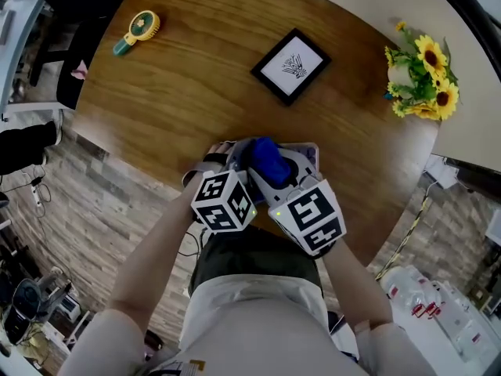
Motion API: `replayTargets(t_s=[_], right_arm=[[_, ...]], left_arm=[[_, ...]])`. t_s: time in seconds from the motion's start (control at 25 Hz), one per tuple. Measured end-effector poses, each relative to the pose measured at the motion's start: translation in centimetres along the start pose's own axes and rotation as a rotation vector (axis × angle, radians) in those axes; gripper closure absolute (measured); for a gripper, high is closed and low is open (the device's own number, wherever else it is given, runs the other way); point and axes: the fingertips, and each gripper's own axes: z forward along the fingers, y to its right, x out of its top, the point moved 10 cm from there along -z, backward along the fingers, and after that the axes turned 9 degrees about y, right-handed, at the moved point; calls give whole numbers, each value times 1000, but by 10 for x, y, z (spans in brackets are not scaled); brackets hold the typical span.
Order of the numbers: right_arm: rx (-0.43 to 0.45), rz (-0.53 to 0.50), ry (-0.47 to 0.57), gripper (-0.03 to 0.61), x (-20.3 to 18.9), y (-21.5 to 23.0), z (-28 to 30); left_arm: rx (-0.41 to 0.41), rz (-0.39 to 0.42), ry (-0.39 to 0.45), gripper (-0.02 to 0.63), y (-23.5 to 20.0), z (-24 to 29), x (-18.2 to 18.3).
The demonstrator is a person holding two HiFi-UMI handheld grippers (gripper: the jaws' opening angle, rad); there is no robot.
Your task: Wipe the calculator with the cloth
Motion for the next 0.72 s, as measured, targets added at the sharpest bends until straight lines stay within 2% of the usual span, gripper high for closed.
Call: replayTargets(t_s=[0.32,0.72], right_arm=[[-22,-32,-72,460,-8,11,-6],[-189,61,-81,466,-19,43,-46]], left_arm=[[-14,2,1,143,-1,-1,1],[-18,8,0,143,-2,-1,1]])
